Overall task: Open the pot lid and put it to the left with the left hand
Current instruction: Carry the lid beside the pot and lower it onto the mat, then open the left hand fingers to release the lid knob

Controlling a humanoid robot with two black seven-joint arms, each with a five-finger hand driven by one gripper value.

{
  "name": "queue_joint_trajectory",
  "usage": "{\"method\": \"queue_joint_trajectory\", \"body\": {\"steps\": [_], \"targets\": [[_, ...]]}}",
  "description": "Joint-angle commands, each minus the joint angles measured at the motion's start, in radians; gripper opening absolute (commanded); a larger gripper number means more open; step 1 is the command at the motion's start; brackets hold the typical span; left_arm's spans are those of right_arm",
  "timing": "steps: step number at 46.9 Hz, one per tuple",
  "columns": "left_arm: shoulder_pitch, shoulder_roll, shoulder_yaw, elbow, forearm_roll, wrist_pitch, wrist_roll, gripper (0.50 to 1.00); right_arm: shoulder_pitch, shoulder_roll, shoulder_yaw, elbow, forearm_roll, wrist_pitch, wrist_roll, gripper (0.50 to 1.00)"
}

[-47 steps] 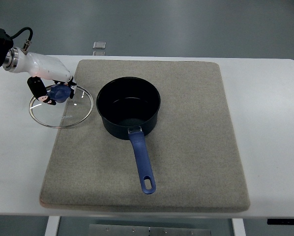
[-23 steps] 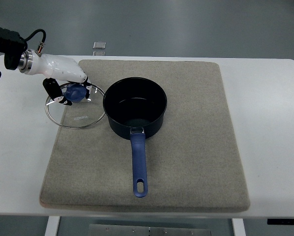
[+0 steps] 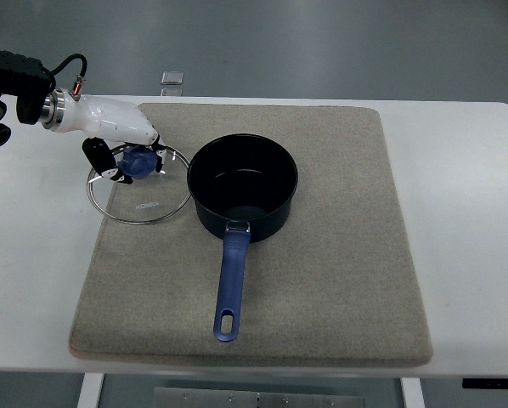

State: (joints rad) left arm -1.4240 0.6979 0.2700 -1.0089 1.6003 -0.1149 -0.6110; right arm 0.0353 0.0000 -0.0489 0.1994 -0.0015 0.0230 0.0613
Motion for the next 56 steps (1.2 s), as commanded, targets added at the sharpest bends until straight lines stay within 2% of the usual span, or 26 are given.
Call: {"method": "queue_joint_trajectory", "body": {"steps": [1, 7, 36, 47, 50, 53, 56], "targets": [[0.013, 0.000, 0.000, 0.000, 0.000, 0.008, 0.000, 0.500, 0.000, 0.000, 0.000, 0.000, 0.000, 0.000, 0.000, 0.917], [0.036, -0.001, 0.002, 0.001, 0.000, 0.046, 0.000, 0.500, 0.000, 0.000, 0.000, 0.000, 0.000, 0.000, 0.000, 0.915], [0.046, 0.000, 0.000, 0.012, -0.025, 0.058, 0.000, 0.500, 0.000, 0.000, 0.000, 0.000, 0.000, 0.000, 0.000, 0.917], [0.062, 0.000, 0.002, 0.010, -0.049, 0.095, 0.000, 0.501, 0.000, 0.000, 0.000, 0.000, 0.000, 0.000, 0.000, 0.917], [0.069, 0.000, 0.002, 0.009, -0.051, 0.101, 0.000, 0.593, 0.000, 0.000, 0.000, 0.000, 0.000, 0.000, 0.000, 0.917], [0.074, -0.001, 0.002, 0.009, -0.051, 0.109, 0.000, 0.651, 0.000, 0.000, 0.000, 0.000, 0.000, 0.000, 0.000, 0.917], [0.076, -0.001, 0.002, 0.009, -0.051, 0.115, 0.000, 0.660, 0.000, 0.000, 0.000, 0.000, 0.000, 0.000, 0.000, 0.917]]}}
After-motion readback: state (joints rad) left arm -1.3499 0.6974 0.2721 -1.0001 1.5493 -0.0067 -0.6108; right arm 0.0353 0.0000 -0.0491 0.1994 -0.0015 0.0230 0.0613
